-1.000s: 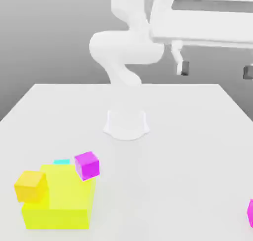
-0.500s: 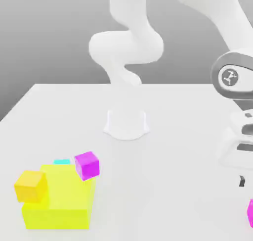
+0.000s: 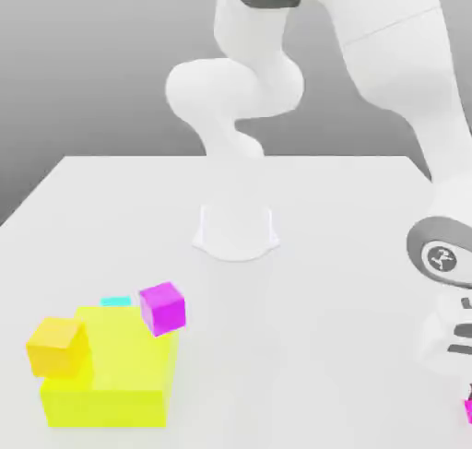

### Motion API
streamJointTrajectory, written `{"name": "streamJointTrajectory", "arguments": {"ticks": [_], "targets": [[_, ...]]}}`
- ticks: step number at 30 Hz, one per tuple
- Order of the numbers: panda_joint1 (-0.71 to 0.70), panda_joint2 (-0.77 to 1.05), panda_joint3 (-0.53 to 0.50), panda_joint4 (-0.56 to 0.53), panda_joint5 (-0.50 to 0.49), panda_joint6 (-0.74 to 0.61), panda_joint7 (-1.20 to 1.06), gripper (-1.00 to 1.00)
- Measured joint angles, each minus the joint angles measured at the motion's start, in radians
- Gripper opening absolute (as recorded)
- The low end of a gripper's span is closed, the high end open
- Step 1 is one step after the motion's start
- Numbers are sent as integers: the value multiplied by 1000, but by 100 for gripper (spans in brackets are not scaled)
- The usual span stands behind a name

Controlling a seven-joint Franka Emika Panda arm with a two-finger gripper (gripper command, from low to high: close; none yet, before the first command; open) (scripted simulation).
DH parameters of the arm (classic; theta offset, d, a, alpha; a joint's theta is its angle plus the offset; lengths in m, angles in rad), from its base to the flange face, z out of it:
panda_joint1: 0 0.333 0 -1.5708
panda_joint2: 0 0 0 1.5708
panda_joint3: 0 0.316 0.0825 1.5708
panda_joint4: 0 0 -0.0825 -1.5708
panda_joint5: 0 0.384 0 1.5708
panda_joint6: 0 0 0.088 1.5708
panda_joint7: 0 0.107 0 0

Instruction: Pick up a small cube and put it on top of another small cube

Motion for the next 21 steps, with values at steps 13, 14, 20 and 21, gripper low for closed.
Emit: {"name": "streamJointTrajectory", "arguments": {"ticks": [13, 14, 20, 21], "targets": [[-369, -328, -94, -154, 199, -163, -286, -100], [-397, -353, -112, -169, 217, -168, -313, -100], [-636, -516, -238, -266, 352, -199, -502, -100], [-700, -530, -263, -275, 374, -199, -540, -100]]}}
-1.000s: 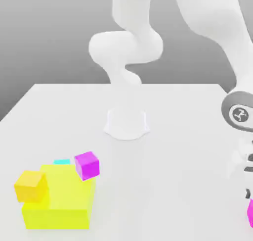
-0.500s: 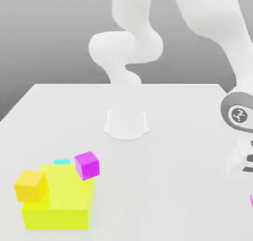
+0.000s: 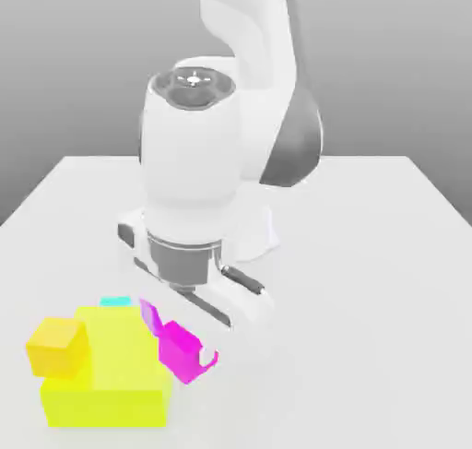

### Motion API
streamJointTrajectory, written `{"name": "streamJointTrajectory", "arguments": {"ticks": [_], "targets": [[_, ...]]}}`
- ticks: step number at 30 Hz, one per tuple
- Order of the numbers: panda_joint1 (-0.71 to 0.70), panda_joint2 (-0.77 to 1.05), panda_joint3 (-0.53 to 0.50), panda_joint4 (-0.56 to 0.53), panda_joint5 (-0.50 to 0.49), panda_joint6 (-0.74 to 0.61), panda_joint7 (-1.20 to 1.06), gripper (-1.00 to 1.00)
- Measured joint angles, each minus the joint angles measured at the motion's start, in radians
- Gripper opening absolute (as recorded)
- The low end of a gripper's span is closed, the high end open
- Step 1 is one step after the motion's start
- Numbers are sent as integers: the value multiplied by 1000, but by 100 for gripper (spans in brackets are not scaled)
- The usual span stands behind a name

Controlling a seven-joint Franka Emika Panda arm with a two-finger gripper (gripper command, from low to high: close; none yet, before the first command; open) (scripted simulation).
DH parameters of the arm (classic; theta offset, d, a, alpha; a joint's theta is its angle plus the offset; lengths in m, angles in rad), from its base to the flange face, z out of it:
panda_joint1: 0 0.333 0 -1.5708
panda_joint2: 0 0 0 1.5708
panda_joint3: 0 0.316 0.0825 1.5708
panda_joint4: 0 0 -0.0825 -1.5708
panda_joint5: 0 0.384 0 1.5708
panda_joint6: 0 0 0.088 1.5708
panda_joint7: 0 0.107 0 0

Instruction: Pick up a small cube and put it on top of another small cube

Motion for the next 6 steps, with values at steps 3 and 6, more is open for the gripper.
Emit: {"name": "streamJointTrajectory", "arguments": {"ticks": [3, 6], "targets": [[-112, 47, -43, -19, 47, 75, -96, 100], [-112, 47, -43, -19, 47, 75, -96, 100]]}}
